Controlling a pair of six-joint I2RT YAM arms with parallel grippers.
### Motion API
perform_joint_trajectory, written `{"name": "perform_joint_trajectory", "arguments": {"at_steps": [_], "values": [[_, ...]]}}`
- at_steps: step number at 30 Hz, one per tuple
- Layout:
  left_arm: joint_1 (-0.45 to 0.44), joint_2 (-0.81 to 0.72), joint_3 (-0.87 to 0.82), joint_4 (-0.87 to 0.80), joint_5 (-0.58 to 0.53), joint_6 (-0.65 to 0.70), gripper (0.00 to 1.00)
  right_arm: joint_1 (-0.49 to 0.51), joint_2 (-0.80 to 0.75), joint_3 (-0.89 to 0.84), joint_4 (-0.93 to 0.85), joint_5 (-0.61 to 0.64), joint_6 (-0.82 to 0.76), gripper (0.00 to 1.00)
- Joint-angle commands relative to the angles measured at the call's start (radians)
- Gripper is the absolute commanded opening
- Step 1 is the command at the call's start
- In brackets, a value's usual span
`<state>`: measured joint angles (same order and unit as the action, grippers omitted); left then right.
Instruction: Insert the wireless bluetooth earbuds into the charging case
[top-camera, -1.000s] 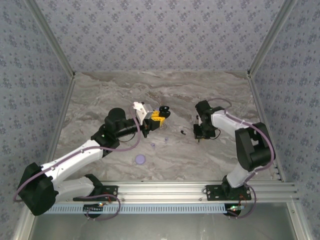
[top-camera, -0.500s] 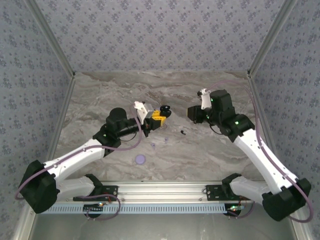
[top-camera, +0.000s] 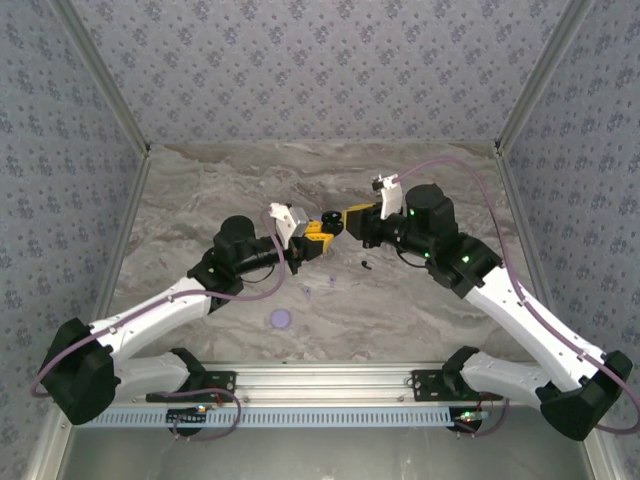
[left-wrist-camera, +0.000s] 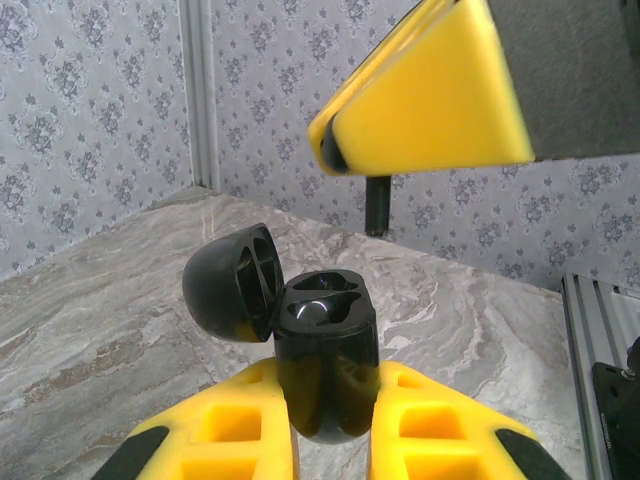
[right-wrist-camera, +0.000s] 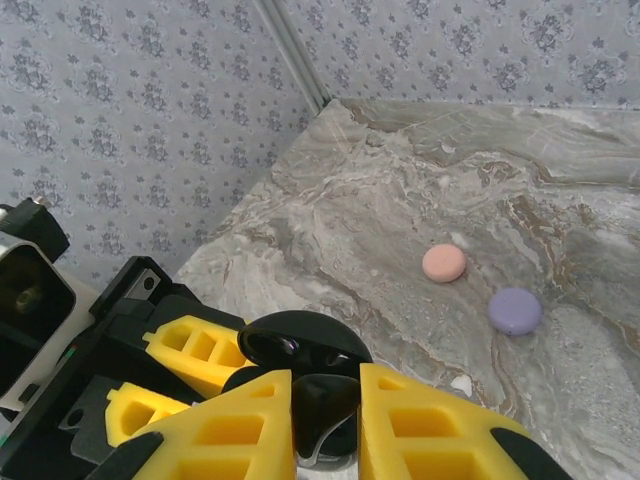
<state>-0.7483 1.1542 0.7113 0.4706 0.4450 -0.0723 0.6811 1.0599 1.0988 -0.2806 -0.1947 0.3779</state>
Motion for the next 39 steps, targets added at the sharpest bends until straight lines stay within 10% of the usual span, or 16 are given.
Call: {"name": "perform_joint_trajectory", "arguments": {"at_steps": [1,33,39], "values": [[-0.007,-0.004,0.004,0.038,0.018,-0.009,0.02,0.021,0.021,0.038,0.026,0.040,0.001,0.20],[-0.009,-0.015,0.005,0.032,0.017,0.002,0.02,0.038,0.100,0.071,-0.131,0.010,-0.001,0.21],[-0.009,-0.014,0.001,0.030,0.017,0.003,0.02,0.030,0.106,0.084,-0.134,-0.034,0.001,0.35]]}}
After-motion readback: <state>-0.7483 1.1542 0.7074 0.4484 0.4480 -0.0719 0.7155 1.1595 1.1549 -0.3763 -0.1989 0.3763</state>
